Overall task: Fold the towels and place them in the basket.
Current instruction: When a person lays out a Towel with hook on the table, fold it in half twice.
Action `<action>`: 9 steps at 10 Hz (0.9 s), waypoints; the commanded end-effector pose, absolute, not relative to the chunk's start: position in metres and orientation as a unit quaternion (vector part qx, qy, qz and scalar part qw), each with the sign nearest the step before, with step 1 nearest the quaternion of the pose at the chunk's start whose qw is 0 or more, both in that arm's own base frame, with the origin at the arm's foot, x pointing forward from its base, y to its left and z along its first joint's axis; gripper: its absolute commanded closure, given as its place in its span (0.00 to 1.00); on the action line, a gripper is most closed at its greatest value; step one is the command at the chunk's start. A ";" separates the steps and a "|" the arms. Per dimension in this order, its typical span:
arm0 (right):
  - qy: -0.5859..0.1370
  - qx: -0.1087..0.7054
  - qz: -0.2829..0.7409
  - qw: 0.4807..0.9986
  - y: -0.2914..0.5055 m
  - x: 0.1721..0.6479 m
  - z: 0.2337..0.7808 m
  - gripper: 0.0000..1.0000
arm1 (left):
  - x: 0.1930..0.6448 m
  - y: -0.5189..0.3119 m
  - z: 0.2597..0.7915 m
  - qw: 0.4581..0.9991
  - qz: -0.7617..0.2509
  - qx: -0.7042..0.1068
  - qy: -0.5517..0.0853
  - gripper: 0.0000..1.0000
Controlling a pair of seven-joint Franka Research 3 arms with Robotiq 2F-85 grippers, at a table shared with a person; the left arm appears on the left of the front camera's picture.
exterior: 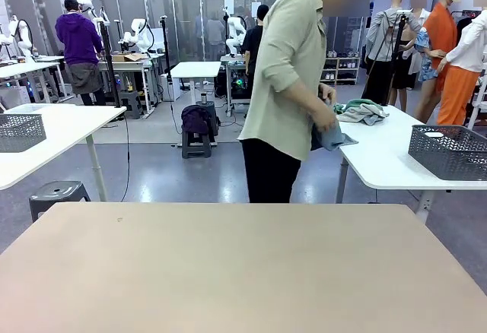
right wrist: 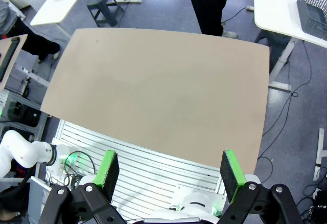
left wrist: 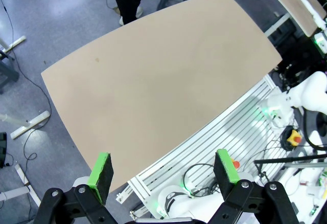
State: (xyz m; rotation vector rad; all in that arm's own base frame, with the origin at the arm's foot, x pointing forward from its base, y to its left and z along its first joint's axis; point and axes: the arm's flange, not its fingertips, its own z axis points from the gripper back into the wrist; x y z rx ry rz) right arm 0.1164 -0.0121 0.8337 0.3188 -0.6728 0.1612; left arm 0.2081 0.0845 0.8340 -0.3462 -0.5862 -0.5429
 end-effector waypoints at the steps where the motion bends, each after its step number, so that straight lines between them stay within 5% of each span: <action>1: -0.336 0.158 0.083 0.925 -0.012 0.109 0.836 0.00 | 0.206 0.083 0.836 0.904 -0.267 -0.167 -0.289 0.00; 9: -0.336 0.158 0.083 0.925 -0.012 0.109 0.836 0.00 | 0.206 0.083 0.836 0.904 -0.267 -0.167 -0.289 0.00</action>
